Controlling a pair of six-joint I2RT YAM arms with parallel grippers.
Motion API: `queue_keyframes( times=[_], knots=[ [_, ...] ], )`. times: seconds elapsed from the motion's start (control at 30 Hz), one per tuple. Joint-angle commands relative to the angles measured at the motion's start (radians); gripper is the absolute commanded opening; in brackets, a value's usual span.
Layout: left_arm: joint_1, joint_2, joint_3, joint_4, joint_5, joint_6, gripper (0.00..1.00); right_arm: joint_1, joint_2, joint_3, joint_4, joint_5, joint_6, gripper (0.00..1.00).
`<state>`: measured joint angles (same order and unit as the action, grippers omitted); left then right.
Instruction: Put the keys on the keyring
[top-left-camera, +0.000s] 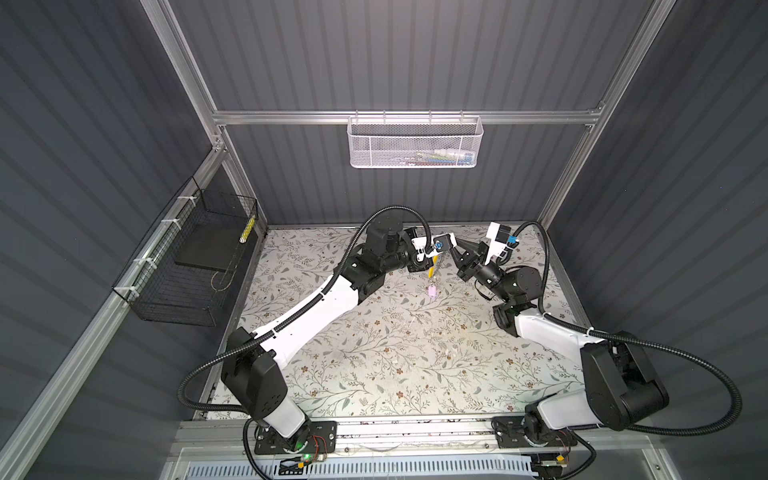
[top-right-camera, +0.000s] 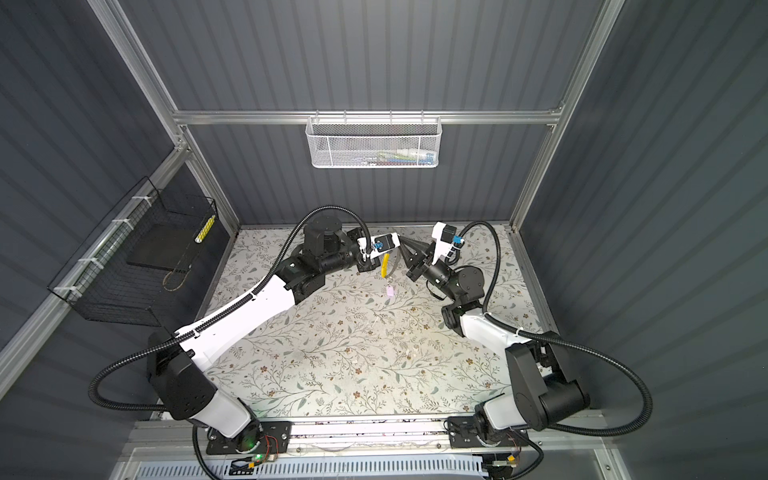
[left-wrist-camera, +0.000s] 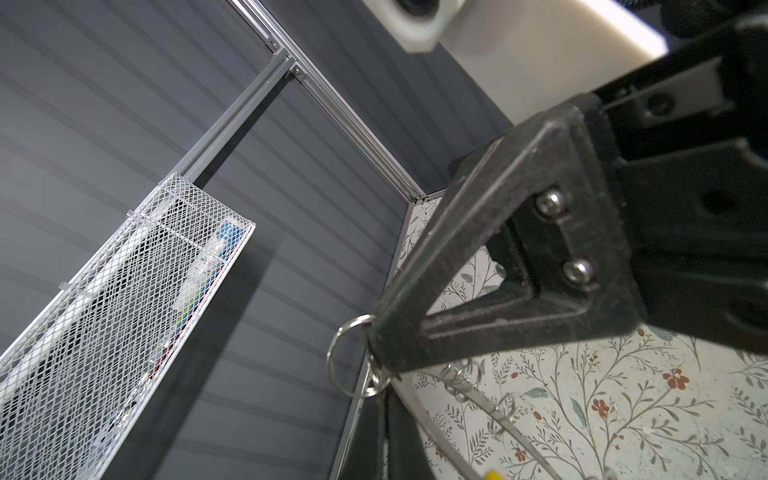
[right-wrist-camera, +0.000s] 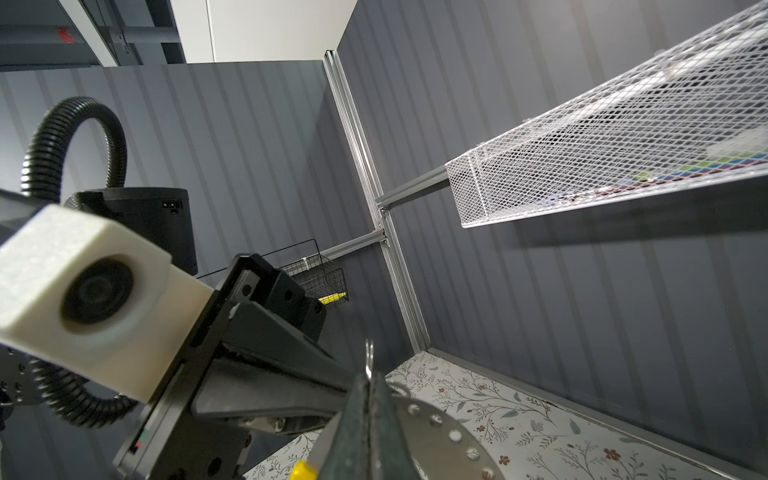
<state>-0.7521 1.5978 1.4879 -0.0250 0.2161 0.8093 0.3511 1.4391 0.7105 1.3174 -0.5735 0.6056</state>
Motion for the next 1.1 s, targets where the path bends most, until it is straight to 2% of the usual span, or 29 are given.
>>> queue_keyframes(
  times=[0.0,0.7,1.07],
  knots=[
    [0.002,0.015,0.033,0.000,-0.005,0.015,0.00,-0.009,-0.014,0.020,0.011,-0.015,-0.010,0.00],
    [0.002,0.056,0.089,-0.056,-0.009,0.045,0.00,-0.039,-0.001,0.020,0.027,-0.044,0.015,0.00],
    [0.029,0.037,0.097,-0.153,-0.037,0.116,0.00,-0.044,-0.009,-0.010,-0.078,-0.067,-0.029,0.00]
  ],
)
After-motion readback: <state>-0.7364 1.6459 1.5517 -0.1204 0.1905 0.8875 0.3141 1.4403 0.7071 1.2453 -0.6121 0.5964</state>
